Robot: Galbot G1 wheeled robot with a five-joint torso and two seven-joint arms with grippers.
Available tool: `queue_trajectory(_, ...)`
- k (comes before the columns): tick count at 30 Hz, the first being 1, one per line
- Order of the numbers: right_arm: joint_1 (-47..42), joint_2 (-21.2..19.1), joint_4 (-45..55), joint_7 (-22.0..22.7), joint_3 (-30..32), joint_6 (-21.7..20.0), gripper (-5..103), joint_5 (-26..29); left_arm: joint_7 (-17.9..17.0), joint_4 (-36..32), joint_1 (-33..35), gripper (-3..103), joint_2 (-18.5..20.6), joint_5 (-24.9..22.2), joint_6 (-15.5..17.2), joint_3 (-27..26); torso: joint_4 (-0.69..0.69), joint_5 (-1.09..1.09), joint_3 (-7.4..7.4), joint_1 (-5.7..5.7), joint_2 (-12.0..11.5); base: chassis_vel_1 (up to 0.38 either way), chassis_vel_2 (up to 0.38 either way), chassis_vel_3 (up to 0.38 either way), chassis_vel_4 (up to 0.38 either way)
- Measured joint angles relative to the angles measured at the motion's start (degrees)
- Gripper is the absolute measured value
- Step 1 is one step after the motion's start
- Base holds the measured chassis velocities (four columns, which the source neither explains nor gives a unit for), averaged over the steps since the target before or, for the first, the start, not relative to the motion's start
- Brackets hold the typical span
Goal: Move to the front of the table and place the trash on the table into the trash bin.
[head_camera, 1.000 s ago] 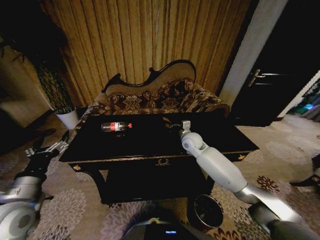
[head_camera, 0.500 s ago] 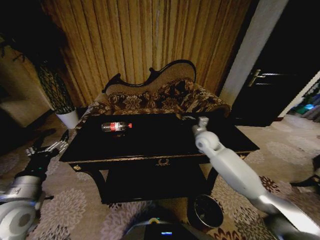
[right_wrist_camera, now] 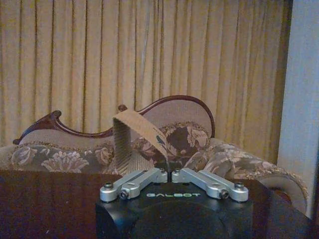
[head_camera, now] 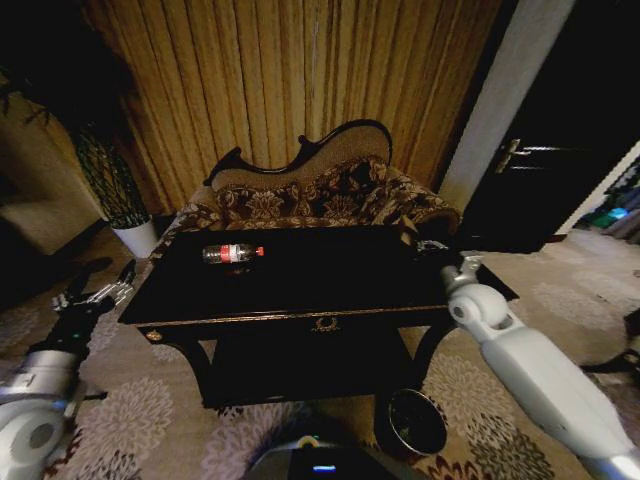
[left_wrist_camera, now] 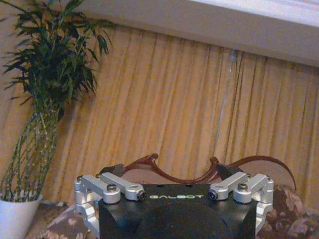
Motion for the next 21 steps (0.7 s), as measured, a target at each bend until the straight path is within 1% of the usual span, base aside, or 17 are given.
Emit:
queue_trajectory(6,-4.56,0.87,2.19,-0.14,3.57,-0.04,0,-0.16,-0.09,0.74,-0.01,100,0.47,0.13,0.24,0.2,0.0,0.0,0.0,0.0,0.0,0.0,0.0,0.0,0.0)
queue_trajectory(11,-7.79,2.51,4.36,-0.16,6.34,-0.31,0,-0.15,-0.15,0.89,0.04,100,0.85,0.15,0.28,0.2,0.0,0.0,0.0,0.0,0.0,0.0,0.0,0.0,0.0)
queue_trajectory(21,-9.24,3.87,7.21,0.08,7.96,-1.2,0,1.0,-0.01,1.17,0.01,100,0.79,0.08,0.28,0.0,0.0,-0.01,0.01,0.01,-0.01,0.0,0.0,0.0,0.0)
